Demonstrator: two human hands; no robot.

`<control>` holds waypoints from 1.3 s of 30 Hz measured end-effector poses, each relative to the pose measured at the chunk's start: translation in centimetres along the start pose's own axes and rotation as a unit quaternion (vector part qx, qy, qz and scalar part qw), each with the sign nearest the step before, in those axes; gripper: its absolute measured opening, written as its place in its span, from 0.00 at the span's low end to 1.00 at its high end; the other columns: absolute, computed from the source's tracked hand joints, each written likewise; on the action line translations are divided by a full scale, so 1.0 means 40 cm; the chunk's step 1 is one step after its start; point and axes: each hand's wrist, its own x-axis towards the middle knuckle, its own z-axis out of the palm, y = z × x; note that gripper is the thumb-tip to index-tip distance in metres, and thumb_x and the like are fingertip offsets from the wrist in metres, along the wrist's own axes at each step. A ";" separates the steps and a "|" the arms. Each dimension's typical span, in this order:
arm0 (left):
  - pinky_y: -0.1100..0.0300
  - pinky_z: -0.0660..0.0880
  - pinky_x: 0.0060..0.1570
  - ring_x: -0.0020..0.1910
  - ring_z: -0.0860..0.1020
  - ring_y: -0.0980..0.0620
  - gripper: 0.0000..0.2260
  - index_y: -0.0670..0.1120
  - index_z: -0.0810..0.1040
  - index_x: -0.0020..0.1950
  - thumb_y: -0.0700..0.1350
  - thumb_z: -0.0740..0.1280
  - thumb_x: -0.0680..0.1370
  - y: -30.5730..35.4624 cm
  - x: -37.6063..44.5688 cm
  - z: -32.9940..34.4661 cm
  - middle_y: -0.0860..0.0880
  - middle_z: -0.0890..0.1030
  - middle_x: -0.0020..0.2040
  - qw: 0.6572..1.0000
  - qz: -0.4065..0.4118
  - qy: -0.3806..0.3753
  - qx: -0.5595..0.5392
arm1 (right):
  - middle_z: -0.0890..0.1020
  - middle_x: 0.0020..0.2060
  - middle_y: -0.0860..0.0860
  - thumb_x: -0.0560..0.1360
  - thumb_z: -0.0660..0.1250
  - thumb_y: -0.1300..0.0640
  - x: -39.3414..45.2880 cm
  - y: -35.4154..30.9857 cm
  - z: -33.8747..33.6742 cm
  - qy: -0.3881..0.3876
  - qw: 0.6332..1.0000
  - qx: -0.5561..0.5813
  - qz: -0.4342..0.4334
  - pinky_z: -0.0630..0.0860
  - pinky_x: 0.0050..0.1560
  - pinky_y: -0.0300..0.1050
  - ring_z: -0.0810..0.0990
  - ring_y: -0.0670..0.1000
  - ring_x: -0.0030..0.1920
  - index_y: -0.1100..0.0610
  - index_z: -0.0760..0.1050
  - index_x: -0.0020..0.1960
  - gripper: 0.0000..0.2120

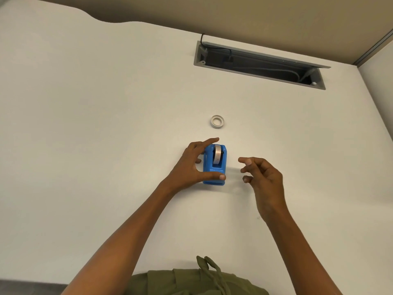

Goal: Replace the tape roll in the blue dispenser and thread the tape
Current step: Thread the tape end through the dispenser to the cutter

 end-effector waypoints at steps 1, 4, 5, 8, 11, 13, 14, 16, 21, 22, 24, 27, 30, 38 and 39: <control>0.71 0.70 0.52 0.61 0.68 0.65 0.35 0.70 0.61 0.65 0.58 0.76 0.63 0.001 -0.001 -0.002 0.60 0.67 0.64 1.000 0.003 0.009 -0.010 | 0.85 0.43 0.47 0.74 0.68 0.59 0.003 -0.004 -0.008 0.009 1.000 -0.004 -0.006 0.74 0.39 0.39 0.79 0.45 0.38 0.55 0.81 0.44 0.03; 0.75 0.69 0.51 0.58 0.70 0.67 0.25 0.68 0.66 0.61 0.54 0.73 0.69 0.001 -0.004 -0.004 0.62 0.69 0.62 0.999 0.011 0.027 -0.035 | 0.85 0.37 0.48 0.71 0.71 0.62 0.017 -0.009 -0.034 0.045 0.998 -0.040 -0.030 0.74 0.37 0.38 0.80 0.46 0.34 0.54 0.78 0.42 0.04; 0.74 0.69 0.51 0.58 0.71 0.66 0.22 0.67 0.68 0.60 0.52 0.71 0.70 0.000 -0.005 -0.004 0.62 0.70 0.62 0.999 0.013 0.029 -0.039 | 0.85 0.36 0.49 0.70 0.71 0.61 0.023 -0.010 -0.042 0.055 0.996 -0.061 -0.038 0.74 0.37 0.37 0.80 0.46 0.33 0.53 0.77 0.43 0.05; 0.72 0.71 0.50 0.57 0.71 0.65 0.17 0.67 0.70 0.59 0.52 0.68 0.73 0.000 -0.005 -0.003 0.59 0.71 0.61 0.998 0.011 0.039 -0.040 | 0.83 0.30 0.48 0.73 0.68 0.58 0.035 -0.004 -0.060 0.064 0.986 -0.135 -0.071 0.73 0.37 0.32 0.79 0.45 0.30 0.49 0.78 0.44 0.04; 0.71 0.72 0.51 0.58 0.72 0.65 0.18 0.68 0.69 0.60 0.52 0.67 0.74 -0.001 -0.001 0.000 0.56 0.71 0.61 0.999 0.005 0.039 -0.028 | 0.76 0.23 0.48 0.72 0.69 0.57 0.044 0.004 -0.076 0.078 0.971 -0.206 -0.089 0.69 0.34 0.25 0.74 0.42 0.28 0.47 0.80 0.42 0.05; 0.68 0.73 0.51 0.58 0.72 0.64 0.17 0.68 0.68 0.61 0.52 0.67 0.75 -0.002 0.002 0.002 0.56 0.71 0.61 0.999 -0.002 0.040 -0.022 | 0.76 0.28 0.47 0.70 0.71 0.59 0.049 0.005 -0.083 0.073 0.962 -0.247 -0.091 0.69 0.35 0.23 0.76 0.42 0.32 0.48 0.81 0.44 0.07; 0.67 0.73 0.51 0.58 0.72 0.64 0.17 0.69 0.68 0.60 0.52 0.67 0.75 -0.003 0.004 0.002 0.56 0.71 0.61 0.999 -0.005 0.040 -0.021 | 0.79 0.32 0.47 0.70 0.71 0.61 0.051 0.005 -0.086 0.065 0.961 -0.254 -0.086 0.70 0.37 0.23 0.78 0.42 0.35 0.50 0.82 0.46 0.08; 0.66 0.73 0.51 0.59 0.72 0.64 0.17 0.70 0.68 0.60 0.53 0.66 0.76 -0.003 0.004 0.003 0.56 0.71 0.61 0.999 -0.009 0.043 -0.021 | 0.84 0.39 0.48 0.71 0.70 0.63 0.057 0.002 -0.091 0.052 0.962 -0.259 -0.069 0.74 0.40 0.25 0.82 0.44 0.39 0.54 0.83 0.48 0.08; 0.69 0.71 0.51 0.58 0.71 0.65 0.18 0.69 0.65 0.64 0.54 0.63 0.77 -0.006 0.003 0.016 0.57 0.70 0.60 0.998 -0.004 0.057 -0.008 | 0.83 0.32 0.51 0.69 0.72 0.62 0.064 -0.011 -0.090 0.053 0.960 -0.268 -0.067 0.76 0.31 0.29 0.81 0.48 0.28 0.56 0.81 0.39 0.02; 0.69 0.71 0.50 0.58 0.70 0.65 0.18 0.71 0.65 0.64 0.54 0.63 0.77 -0.005 0.003 0.018 0.58 0.70 0.60 0.998 -0.003 0.060 -0.006 | 0.83 0.34 0.51 0.69 0.72 0.64 0.064 -0.012 -0.090 0.052 0.958 -0.273 -0.075 0.75 0.30 0.29 0.81 0.48 0.29 0.57 0.81 0.39 0.03; 0.70 0.71 0.49 0.58 0.70 0.66 0.16 0.72 0.65 0.62 0.55 0.62 0.77 -0.006 0.003 0.021 0.59 0.70 0.59 0.998 -0.001 0.067 -0.003 | 0.83 0.37 0.51 0.69 0.70 0.66 0.065 -0.015 -0.092 0.043 0.958 -0.271 -0.078 0.74 0.30 0.27 0.82 0.49 0.30 0.57 0.80 0.41 0.05; 0.69 0.72 0.49 0.57 0.71 0.64 0.15 0.70 0.67 0.62 0.56 0.61 0.78 -0.012 0.003 0.023 0.59 0.70 0.57 0.997 0.004 0.077 0.003 | 0.82 0.31 0.50 0.70 0.71 0.63 0.068 -0.022 -0.088 0.045 0.957 -0.281 -0.063 0.73 0.30 0.29 0.79 0.47 0.24 0.53 0.81 0.41 0.05; 0.68 0.72 0.50 0.57 0.72 0.61 0.15 0.68 0.69 0.63 0.56 0.63 0.77 -0.010 0.003 0.024 0.56 0.71 0.57 0.997 -0.003 0.077 -0.003 | 0.80 0.37 0.49 0.69 0.70 0.64 0.077 -0.034 -0.079 0.033 0.937 -0.333 -0.105 0.77 0.38 0.42 0.79 0.48 0.32 0.52 0.81 0.43 0.08; 0.73 0.70 0.50 0.58 0.71 0.59 0.24 0.63 0.66 0.67 0.53 0.69 0.74 -0.022 0.005 0.020 0.54 0.70 0.59 0.998 0.017 0.065 0.019 | 0.82 0.43 0.45 0.72 0.67 0.63 0.107 -0.097 0.007 -0.125 0.933 -0.290 -0.174 0.74 0.42 0.39 0.80 0.44 0.43 0.49 0.82 0.48 0.11; 0.72 0.71 0.50 0.58 0.71 0.58 0.24 0.62 0.66 0.68 0.52 0.69 0.74 -0.025 0.006 0.021 0.54 0.70 0.59 0.997 0.018 0.067 0.020 | 0.81 0.44 0.45 0.71 0.70 0.59 0.110 -0.103 0.020 -0.150 0.926 -0.296 -0.179 0.74 0.41 0.36 0.79 0.44 0.43 0.48 0.82 0.49 0.09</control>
